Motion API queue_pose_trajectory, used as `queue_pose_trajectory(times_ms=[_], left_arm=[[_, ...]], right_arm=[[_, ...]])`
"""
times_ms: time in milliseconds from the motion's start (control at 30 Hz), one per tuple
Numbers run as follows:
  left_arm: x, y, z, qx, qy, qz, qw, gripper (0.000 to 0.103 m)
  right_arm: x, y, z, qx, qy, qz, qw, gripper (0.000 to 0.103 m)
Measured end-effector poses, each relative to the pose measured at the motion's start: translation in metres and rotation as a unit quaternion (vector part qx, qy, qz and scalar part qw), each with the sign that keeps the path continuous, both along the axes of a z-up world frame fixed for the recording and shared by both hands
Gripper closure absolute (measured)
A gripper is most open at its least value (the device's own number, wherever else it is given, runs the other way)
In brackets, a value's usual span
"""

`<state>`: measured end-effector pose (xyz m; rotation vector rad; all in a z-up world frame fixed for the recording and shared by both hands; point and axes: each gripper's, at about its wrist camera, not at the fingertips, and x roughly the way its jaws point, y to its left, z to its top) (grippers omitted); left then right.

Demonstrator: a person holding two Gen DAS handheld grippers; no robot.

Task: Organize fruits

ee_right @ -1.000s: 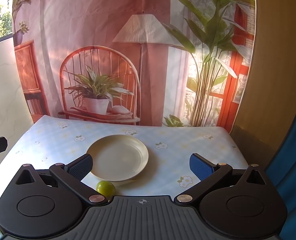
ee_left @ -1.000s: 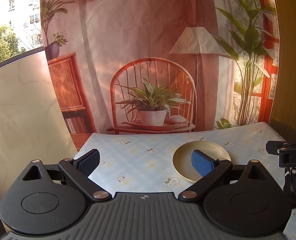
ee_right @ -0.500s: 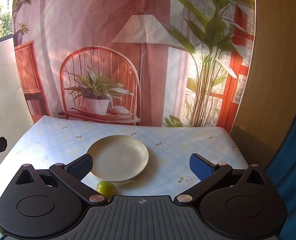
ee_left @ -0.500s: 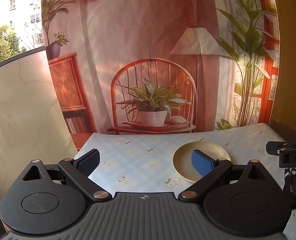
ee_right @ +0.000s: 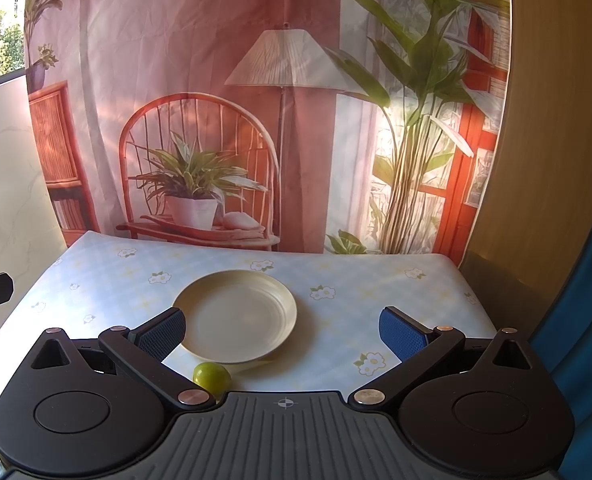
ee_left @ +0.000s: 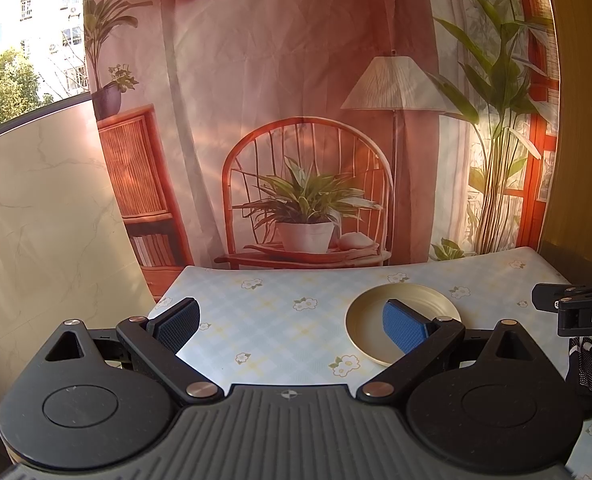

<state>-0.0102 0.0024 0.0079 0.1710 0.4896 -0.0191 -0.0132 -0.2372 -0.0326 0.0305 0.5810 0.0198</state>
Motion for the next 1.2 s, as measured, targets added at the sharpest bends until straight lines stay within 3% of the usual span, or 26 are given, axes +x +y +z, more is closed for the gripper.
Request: queue_pose_trajectory(times_ms=[400, 633, 867, 1200], left_arm=[[0.005, 0.005, -0.001, -0.005, 0.006, 0.01, 0.9999, 0.004], [0.019, 0.019, -0.006, -0.026, 0.013, 0.018, 0.9994, 0.004], [0.038, 0.044, -0.018, -0.083, 0.035, 0.023, 0.9957, 0.004], [0.061, 0.064, -0.022, -0.104, 0.012, 0.037, 0.9939, 0.004]], right_arm=[[0.002, -0.001, 0.0, 0.007, 0.001, 0.0, 1.0, 0.0], [0.008, -0.004, -0.01, 0.023, -0.013, 0.01, 1.0, 0.0], [0.022, -0.002, -0.03, -0.011, -0.028, 0.031, 0.999, 0.0], [0.044, -0.001, -0.057, 0.004, -0.066, 0.078, 0.995, 0.0]])
